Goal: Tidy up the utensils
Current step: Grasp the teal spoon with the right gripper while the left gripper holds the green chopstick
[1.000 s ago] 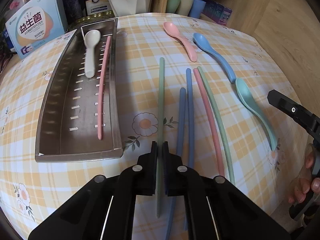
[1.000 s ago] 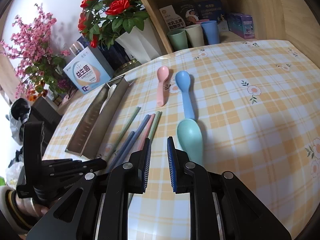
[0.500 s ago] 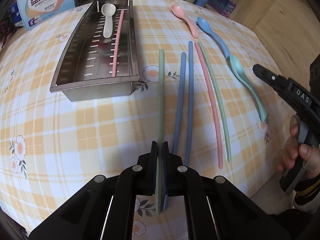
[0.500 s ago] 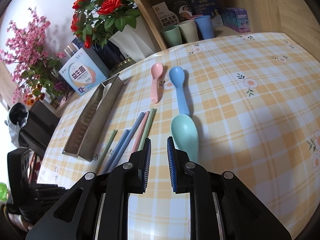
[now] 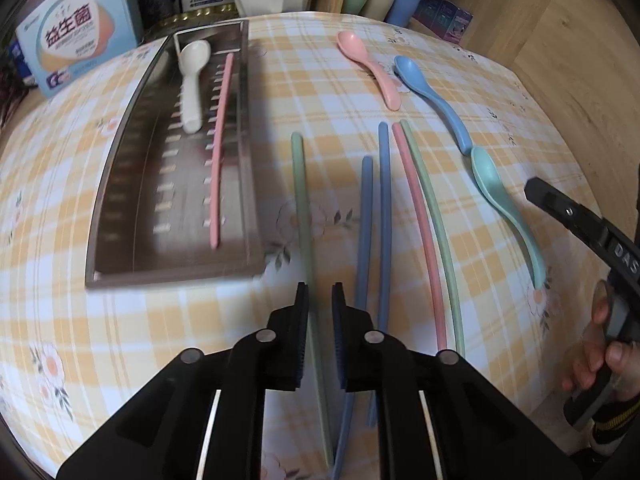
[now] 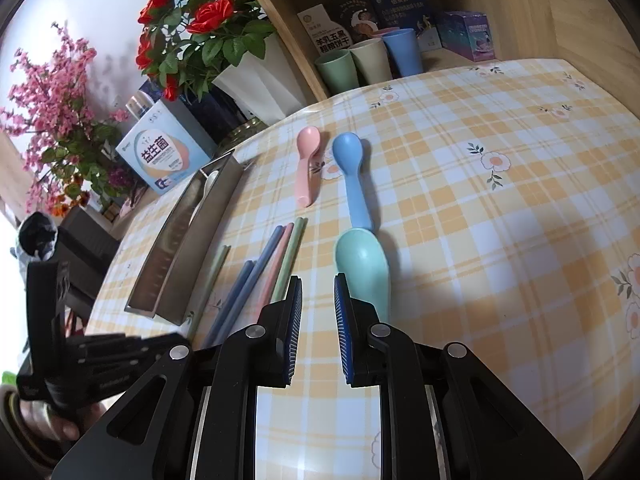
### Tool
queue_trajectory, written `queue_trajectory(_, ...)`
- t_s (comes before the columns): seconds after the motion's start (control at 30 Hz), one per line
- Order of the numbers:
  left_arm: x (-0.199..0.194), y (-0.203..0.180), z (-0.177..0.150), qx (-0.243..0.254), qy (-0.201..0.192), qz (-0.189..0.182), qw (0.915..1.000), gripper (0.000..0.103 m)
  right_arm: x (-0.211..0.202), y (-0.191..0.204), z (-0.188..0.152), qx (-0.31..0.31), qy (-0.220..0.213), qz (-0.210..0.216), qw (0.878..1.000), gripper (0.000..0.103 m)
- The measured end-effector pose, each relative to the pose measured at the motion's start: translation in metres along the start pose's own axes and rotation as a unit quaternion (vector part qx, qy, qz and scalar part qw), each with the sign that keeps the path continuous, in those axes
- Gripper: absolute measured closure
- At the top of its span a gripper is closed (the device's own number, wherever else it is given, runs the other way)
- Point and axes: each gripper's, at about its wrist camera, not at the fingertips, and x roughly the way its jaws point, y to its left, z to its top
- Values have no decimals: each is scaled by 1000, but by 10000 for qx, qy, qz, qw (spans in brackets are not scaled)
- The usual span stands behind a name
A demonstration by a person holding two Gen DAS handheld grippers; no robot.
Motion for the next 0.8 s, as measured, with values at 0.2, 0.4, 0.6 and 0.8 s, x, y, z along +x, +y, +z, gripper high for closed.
queue_trajectory(0.2, 6, 1, 3, -85, -92, 135, 9998, 91, -2, -6, 2, 65, -27, -58, 10000, 86)
queue_trajectory(0.4, 1, 0, -9, -232, -124, 233, 9994, 97, 1, -15, -2, 48, 17, -241, 9997, 86)
queue_trajectory(0.6, -2, 0, -18, -276, -141, 206, 9993, 97, 8, -18, -11, -164, 176, -428, 9988, 86)
queue_trajectory(0.8, -3, -1, -19, -235, -189, 238, 9993, 97, 10, -8, -14, -540, 206, -663, 9961, 86)
